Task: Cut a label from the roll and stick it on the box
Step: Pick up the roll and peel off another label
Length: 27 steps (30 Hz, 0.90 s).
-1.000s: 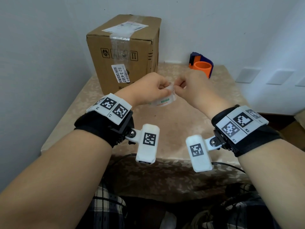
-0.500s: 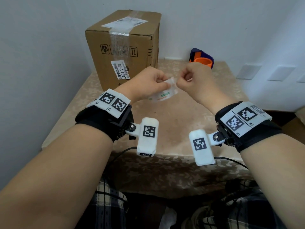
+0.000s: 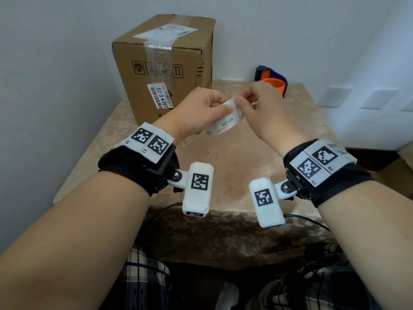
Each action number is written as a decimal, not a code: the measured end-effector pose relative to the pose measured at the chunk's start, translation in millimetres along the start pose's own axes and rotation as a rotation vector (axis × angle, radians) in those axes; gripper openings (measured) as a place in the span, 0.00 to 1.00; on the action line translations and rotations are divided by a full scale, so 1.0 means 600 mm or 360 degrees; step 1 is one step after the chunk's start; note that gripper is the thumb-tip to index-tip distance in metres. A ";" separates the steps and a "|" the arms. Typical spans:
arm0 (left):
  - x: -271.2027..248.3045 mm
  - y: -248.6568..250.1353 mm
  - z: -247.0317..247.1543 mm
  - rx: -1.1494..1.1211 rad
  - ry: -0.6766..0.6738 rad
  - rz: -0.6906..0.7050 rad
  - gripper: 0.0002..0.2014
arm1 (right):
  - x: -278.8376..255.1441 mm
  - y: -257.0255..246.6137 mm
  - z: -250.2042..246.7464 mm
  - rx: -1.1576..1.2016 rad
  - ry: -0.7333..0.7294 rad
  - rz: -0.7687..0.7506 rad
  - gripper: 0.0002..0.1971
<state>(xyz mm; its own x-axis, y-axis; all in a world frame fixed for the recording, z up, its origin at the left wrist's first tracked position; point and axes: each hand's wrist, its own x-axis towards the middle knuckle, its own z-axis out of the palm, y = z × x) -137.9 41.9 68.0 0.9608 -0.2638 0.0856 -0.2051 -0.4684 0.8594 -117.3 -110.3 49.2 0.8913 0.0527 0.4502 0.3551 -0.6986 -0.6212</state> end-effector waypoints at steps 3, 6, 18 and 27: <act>0.000 0.004 -0.003 -0.0037 -0.0018 0.0020 0.06 | 0.004 0.008 -0.003 -0.0044 -0.0047 0.0015 0.06; 0.003 0.005 -0.007 0.0024 -0.0049 0.0039 0.05 | 0.008 0.014 -0.016 -0.0049 -0.0139 0.0134 0.05; 0.028 -0.014 0.003 0.0310 0.0059 0.0144 0.05 | 0.007 -0.001 -0.031 0.0354 -0.0334 0.0445 0.09; 0.025 -0.017 0.003 0.0161 -0.0014 0.0171 0.06 | 0.006 0.003 -0.035 0.0333 -0.0066 0.0351 0.10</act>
<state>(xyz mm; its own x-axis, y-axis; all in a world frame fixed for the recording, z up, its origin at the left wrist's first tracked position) -122.0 41.1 59.7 0.9307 -0.3240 0.1696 -0.3249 -0.5198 0.7901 -119.4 -126.4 63.5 0.9625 -0.0520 0.2663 0.1984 -0.5347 -0.8214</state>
